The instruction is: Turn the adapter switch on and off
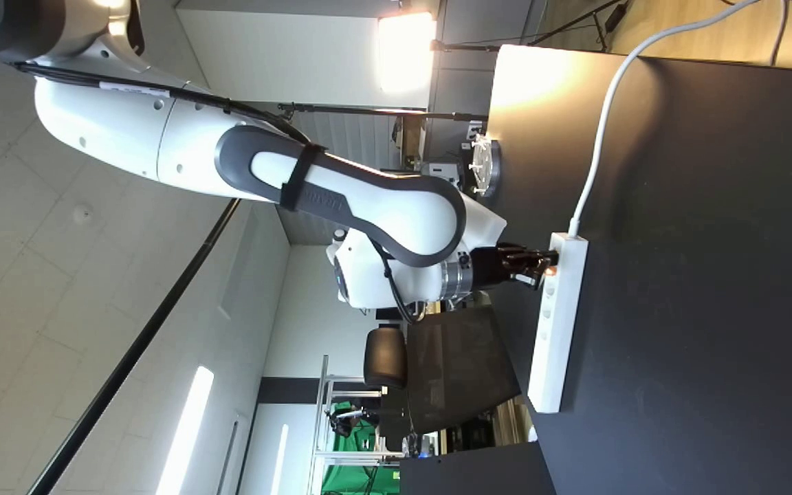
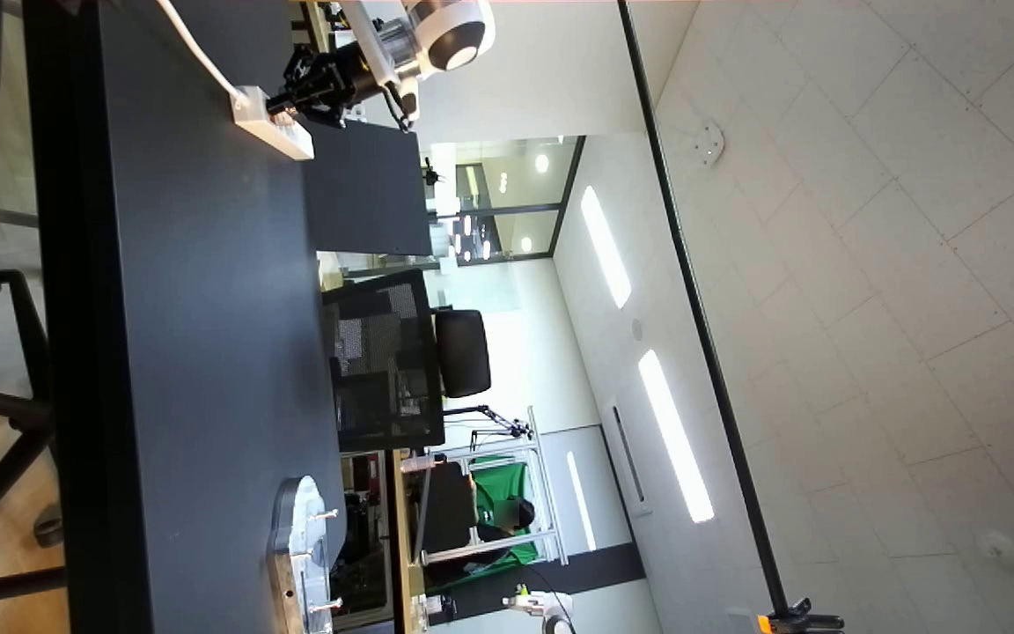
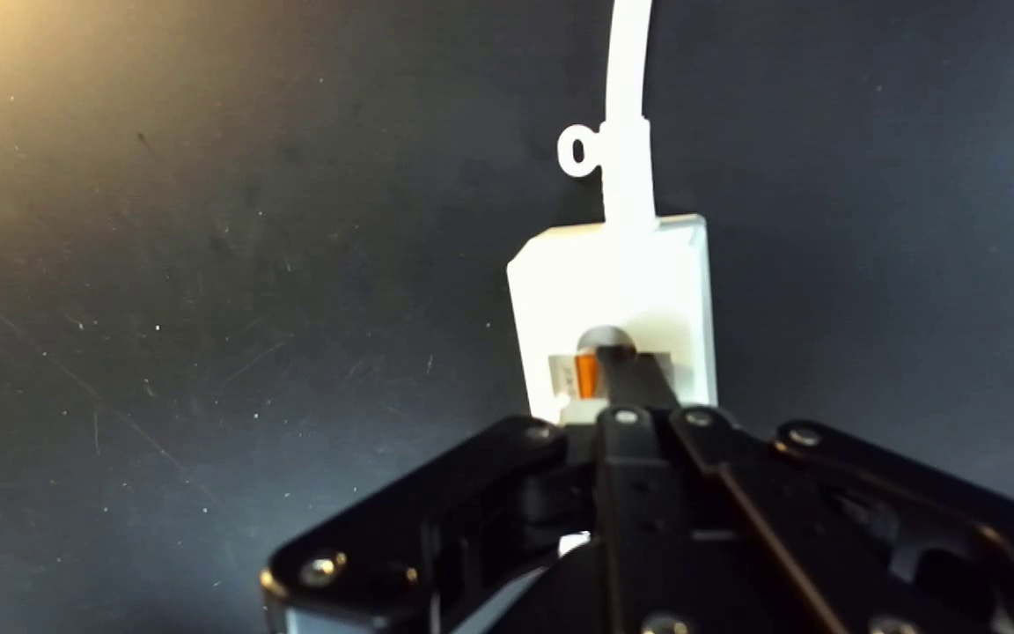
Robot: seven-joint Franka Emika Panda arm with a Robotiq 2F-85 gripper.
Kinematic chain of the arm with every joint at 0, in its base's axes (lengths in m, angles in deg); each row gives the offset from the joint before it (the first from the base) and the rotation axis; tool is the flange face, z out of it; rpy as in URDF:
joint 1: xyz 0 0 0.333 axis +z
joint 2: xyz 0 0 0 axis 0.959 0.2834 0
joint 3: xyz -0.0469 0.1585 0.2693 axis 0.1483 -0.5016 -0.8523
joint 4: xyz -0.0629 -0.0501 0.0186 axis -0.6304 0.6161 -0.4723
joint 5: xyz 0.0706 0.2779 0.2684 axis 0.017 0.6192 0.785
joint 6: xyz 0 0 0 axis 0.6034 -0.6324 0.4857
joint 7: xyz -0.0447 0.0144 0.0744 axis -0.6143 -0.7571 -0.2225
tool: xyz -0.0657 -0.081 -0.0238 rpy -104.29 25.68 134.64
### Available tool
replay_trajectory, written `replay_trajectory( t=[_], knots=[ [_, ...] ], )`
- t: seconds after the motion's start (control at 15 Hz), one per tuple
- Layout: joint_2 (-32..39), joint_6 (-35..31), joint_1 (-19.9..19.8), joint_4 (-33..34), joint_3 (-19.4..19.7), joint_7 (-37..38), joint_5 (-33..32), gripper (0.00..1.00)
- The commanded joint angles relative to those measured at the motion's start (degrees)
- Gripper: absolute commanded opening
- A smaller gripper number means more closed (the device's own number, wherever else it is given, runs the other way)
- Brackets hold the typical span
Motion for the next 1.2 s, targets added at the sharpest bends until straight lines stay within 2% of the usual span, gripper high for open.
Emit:
replay_trajectory(
  t=[0.0, 0.13, 0.33, 0.47, 0.6, 0.73, 0.87, 1.0, 1.13],
  knots=[
    [0.4, -1.4, 0.2, -0.3, 0.7, 1.7, -0.4, 0.0],
    [1.0, -2.3, -1.1, 0.3, -0.1, 0.4, 0.2, 0.0],
    [2.0, -3.6, -6.3, 1.6, -4.2, -4.6, 2.6, 0.0],
    [2.4, -3.9, -12.9, 2.6, -9.8, -11.8, 6.0, 0.0],
    [3.1, -2.5, -21.8, 4.3, -18.1, -22.3, 11.3, 0.0],
    [5.1, 0.9, -30.0, 7.1, -25.1, -32.1, 16.5, 0.0],
    [7.2, 6.0, -36.7, 10.3, -30.4, -41.2, 21.2, 0.0],
    [9.4, 12.1, -40.6, 14.0, -32.9, -47.8, 25.0, 0.0],
    [11.4, 18.3, -42.4, 17.8, -33.6, -52.3, 28.2, 0.0]
  ],
)
